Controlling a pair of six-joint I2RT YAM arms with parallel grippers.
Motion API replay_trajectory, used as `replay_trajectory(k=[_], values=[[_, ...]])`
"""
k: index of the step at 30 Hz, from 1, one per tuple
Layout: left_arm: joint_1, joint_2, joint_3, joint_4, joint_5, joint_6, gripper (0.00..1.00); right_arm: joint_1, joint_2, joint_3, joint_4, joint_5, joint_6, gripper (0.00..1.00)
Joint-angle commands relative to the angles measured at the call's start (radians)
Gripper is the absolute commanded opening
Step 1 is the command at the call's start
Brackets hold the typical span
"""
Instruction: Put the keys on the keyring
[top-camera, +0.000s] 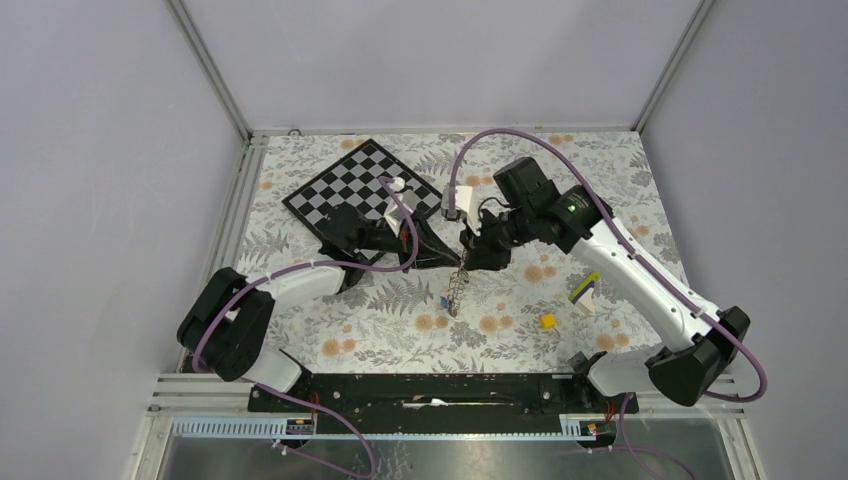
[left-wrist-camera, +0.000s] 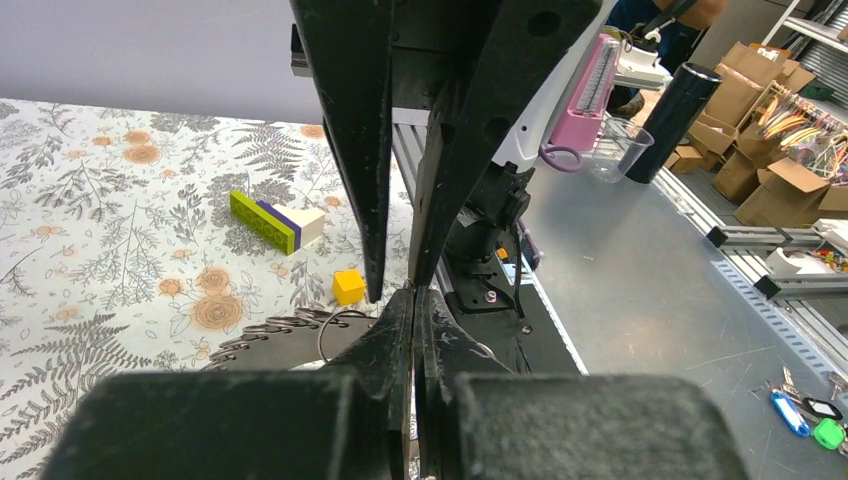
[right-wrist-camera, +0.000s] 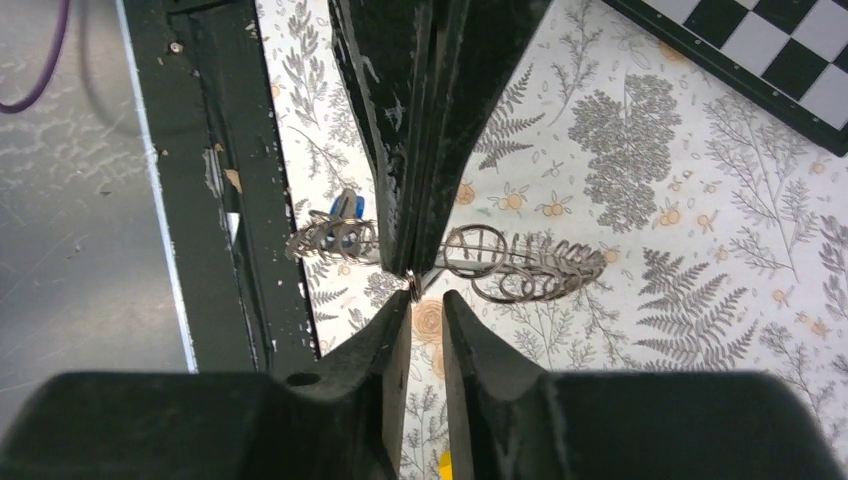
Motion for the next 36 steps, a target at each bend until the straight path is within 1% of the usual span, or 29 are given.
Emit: replay_trajectory(k=[1,4,10,15,24,27,32,36], values=[[0.001,-0.024,0.035,0.13,0.02,-0.057,0.0,0.005,-0.091,-0.058,0.098,0.037,-0.012,0.29],[0.003,-0.023,0.034,0.194,0.03,-0.101,0.0,0.004,-0.133,-0.102,0.145,0.031,-0.016,0.36],[0.011,-0.019,0.023,0.258,0.035,-0.133,0.0,-0.008,-0.173,-0.163,0.198,-0.048,-0.009,0.4],[0.011,-0.016,0.02,0.279,0.023,-0.148,0.0,-0.01,-0.164,-0.179,0.213,-0.125,0.008,0.47],[0.014,-0.018,0.012,0.288,0.013,-0.149,0.0,-0.013,-0.16,-0.206,0.245,-0.138,0.024,0.49],[0.014,-0.019,0.012,0.297,0.013,-0.157,0.0,-0.015,-0.159,-0.218,0.255,-0.136,0.031,0.44],[0.015,-0.017,0.011,0.319,0.005,-0.176,0.0,-0.018,-0.159,-0.238,0.268,-0.136,0.038,0.25],[0.015,-0.009,0.009,0.351,-0.004,-0.2,0.0,-0.017,-0.153,-0.236,0.268,-0.151,0.042,0.15]])
